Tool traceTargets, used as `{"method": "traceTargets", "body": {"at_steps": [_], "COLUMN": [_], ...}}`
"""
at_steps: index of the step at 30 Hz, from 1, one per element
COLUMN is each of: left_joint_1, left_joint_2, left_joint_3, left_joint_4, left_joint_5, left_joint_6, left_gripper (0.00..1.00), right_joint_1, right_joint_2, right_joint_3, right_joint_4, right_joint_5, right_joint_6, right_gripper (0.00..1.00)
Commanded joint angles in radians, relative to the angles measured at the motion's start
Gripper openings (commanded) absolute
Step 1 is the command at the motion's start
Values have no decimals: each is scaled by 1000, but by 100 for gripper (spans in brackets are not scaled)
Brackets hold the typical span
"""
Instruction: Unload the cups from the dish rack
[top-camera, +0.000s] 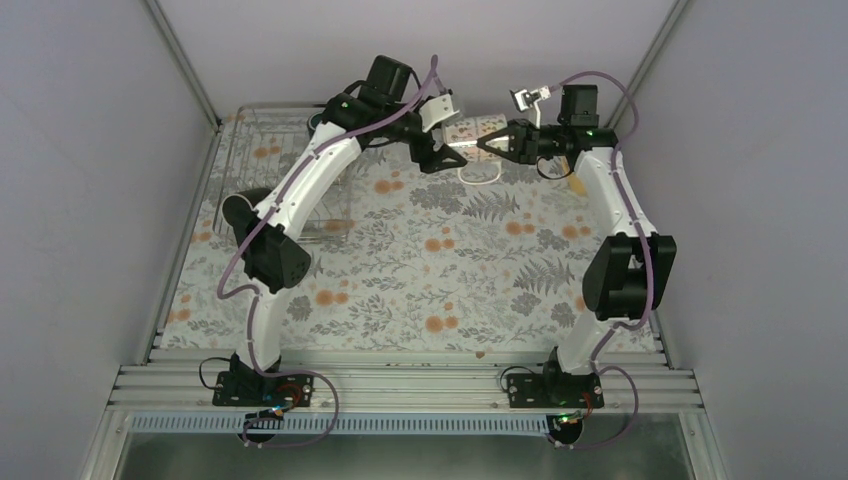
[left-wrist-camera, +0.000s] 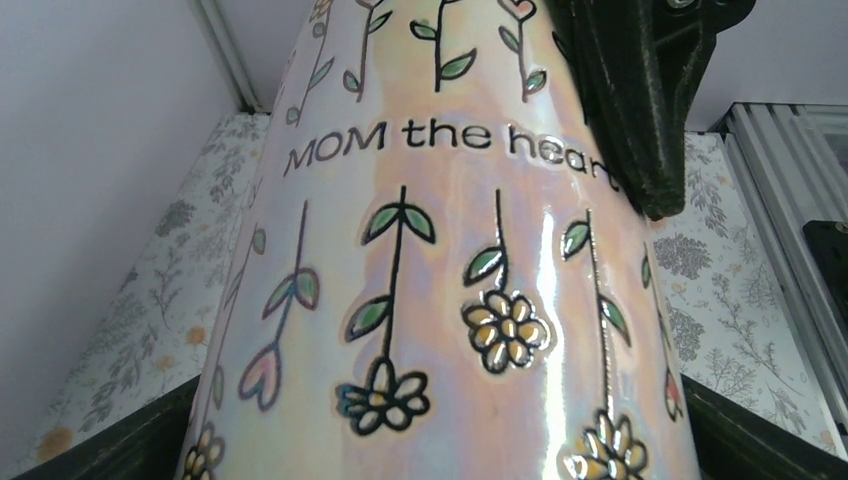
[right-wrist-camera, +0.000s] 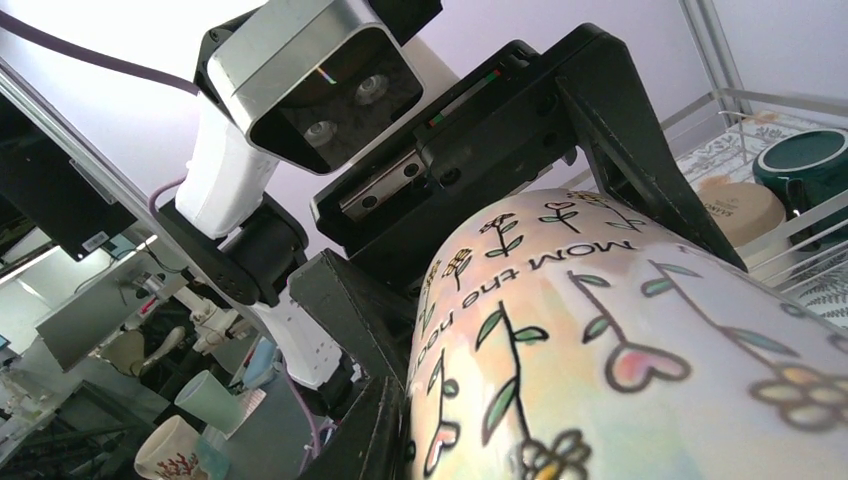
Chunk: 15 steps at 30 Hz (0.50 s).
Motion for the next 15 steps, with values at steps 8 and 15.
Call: {"method": "traceTargets", "body": {"at_steps": [8, 15], "left_joint_1": [11, 36], "left_joint_2": [-100, -230], "left_joint_3": [-116, -216], "left_joint_4": [68, 55], "left_joint_5": [-634, -926], "left_joint_6": [38, 149], "left_gripper": [100, 100], "right_joint_1": [-21, -31], "right_joint_2": [-57, 10], "right_joint_3": [209, 309], "right_joint_4": [-268, -347], "right_joint_5": [277, 592], "right_joint_6": [-270, -353], "right_gripper": [3, 3]}}
